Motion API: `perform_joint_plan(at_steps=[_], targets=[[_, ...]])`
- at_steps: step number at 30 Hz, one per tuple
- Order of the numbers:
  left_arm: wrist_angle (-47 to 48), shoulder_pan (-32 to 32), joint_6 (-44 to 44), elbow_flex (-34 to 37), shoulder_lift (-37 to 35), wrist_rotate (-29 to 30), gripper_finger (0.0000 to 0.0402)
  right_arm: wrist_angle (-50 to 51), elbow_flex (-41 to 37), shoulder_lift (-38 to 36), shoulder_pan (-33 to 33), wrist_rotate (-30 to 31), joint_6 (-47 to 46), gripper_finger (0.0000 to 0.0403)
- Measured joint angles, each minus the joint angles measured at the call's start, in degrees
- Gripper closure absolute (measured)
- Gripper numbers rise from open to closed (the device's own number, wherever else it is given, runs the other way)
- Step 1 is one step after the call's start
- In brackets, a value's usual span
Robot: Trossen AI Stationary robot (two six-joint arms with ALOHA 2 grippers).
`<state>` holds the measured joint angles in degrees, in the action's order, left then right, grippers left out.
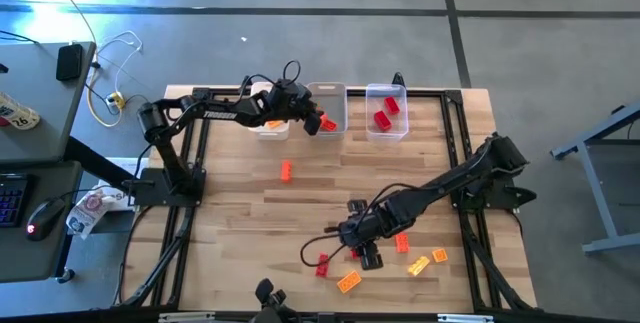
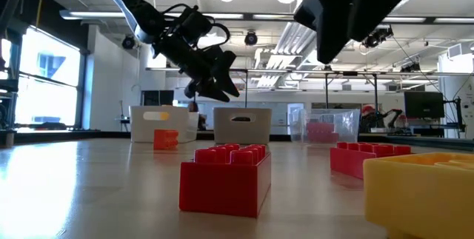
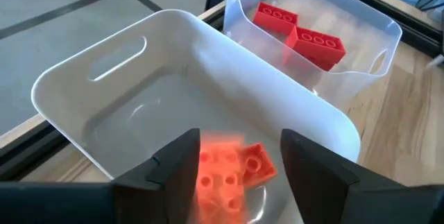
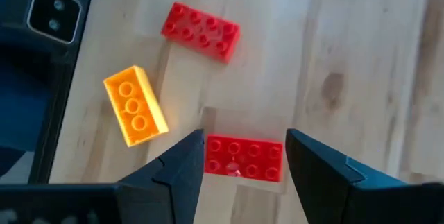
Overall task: Sort & place blocks by color
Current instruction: Put the orange game piece into the gray bin, then put the yellow game piece into the white bin
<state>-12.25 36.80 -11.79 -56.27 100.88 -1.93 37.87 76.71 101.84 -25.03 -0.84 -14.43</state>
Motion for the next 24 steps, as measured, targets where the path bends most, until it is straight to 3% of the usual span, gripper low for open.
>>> perform_joint_plan(at_steps=[7,15,21,24], targets=[[1.02,-0.11,-1.5,0.04,-0.49,-1.53,0.0177,-3.1,0.0,0.73,-2.76,-0.11,-0.05,0.0214],[5.1,-0.45,-8.96,0.04,-3.87,-10.01,0.0176,-6.06,0.0,0.73,-5.08,-0.65,0.52,0.0214],[15.99,-3.23,-8.16,0.04,-9.05,-8.58,0.0176,-6.36,0.0,0.7,-6.38,-1.16,1.05,0.0214],[22.73,-5.7,-8.13,0.04,-11.88,-4.1,0.0176,-8.18,0.0,0.72,-7.12,-1.14,1.44,0.0214]])
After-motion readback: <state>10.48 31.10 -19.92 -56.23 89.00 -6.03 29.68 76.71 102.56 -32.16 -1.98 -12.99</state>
